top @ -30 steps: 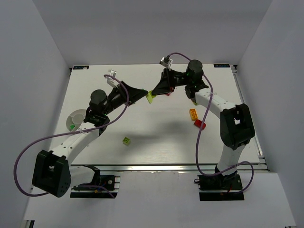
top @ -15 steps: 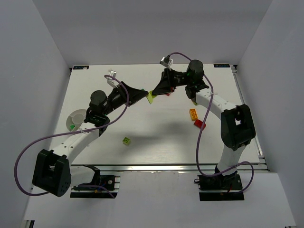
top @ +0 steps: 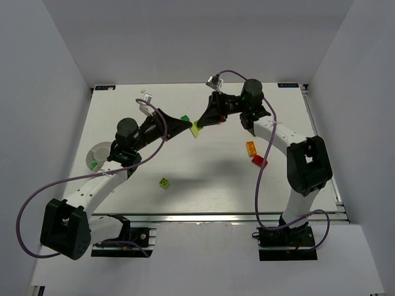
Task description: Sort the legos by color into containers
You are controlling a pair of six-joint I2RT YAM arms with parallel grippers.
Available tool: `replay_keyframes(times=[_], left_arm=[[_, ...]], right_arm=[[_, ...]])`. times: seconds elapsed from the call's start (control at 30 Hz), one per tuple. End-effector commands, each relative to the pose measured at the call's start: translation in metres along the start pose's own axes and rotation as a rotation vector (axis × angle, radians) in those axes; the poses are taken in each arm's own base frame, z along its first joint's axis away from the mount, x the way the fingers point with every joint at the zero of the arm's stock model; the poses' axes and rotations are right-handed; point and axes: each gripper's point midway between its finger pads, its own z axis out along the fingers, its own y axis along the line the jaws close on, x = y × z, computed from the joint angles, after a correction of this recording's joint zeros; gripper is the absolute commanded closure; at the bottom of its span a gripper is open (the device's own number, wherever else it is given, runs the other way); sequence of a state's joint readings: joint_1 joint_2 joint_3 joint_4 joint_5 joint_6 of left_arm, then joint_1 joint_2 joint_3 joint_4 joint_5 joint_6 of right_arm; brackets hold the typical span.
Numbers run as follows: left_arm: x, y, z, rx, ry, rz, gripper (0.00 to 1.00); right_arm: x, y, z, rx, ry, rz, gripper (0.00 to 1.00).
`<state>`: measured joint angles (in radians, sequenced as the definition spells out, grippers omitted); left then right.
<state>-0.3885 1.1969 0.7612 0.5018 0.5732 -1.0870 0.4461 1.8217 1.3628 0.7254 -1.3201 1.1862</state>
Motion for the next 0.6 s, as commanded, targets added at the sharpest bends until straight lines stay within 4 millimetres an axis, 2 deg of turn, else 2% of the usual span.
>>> replay_keyframes(times=[0.0,0.03,0.07,0.1,0.13,0.17,0.2,0.23,0.33,0.4,0.47,0.5,0.53,0.57], left_arm=[[0.004,-0.014,-0.011,0.009,0.039,0.067,1.00],[0.002,-0.006,-0.016,-0.027,0.037,0.061,1.00],[-0.001,-0.008,-0.020,-0.033,0.027,0.072,1.00],[-0.005,0.002,-0.025,-0.076,0.023,0.075,1.00],[-0.007,0.005,-0.029,-0.095,0.021,0.078,1.00],[-0.010,0.004,-0.034,-0.105,0.014,0.090,1.00],[-0.013,0.012,-0.039,-0.150,0.011,0.094,1.00],[-0.015,0.015,-0.043,-0.171,0.009,0.098,1.00],[-0.020,0.025,-0.058,-0.248,-0.007,0.118,1.00],[-0.019,0.044,-0.072,-0.374,-0.016,0.117,1.00],[-0.026,0.054,-0.083,-0.483,-0.043,0.130,1.00],[-0.017,0.071,-0.098,-0.597,-0.019,0.109,1.00],[-0.029,0.087,-0.114,-0.730,-0.091,0.123,1.00],[-0.034,0.091,-0.125,-0.804,-0.121,0.129,1.00]], right_arm=[[-0.001,0.014,0.000,0.000,-0.009,-0.091,1.00],[0.001,0.012,0.000,0.006,-0.003,-0.070,1.00],[0.001,0.010,0.000,0.011,0.001,-0.106,1.00],[-0.001,0.011,-0.001,0.016,0.003,-0.123,1.00],[0.002,0.006,-0.002,0.034,0.010,-0.075,1.00],[0.002,0.002,-0.002,0.042,0.013,-0.133,1.00],[-0.001,0.002,-0.002,0.052,0.012,-0.151,1.00],[0.003,-0.002,-0.004,0.070,0.017,-0.114,1.00],[0.003,-0.008,-0.005,0.098,0.017,-0.183,1.00],[0.005,-0.015,-0.007,0.133,0.017,-0.204,1.00],[0.009,-0.018,-0.009,0.173,0.025,-0.192,1.00],[0.007,-0.025,-0.010,0.214,0.016,-0.208,1.00],[0.003,-0.027,-0.012,0.238,0.020,-0.281,1.00],[0.003,-0.030,-0.014,0.264,0.022,-0.296,1.00]])
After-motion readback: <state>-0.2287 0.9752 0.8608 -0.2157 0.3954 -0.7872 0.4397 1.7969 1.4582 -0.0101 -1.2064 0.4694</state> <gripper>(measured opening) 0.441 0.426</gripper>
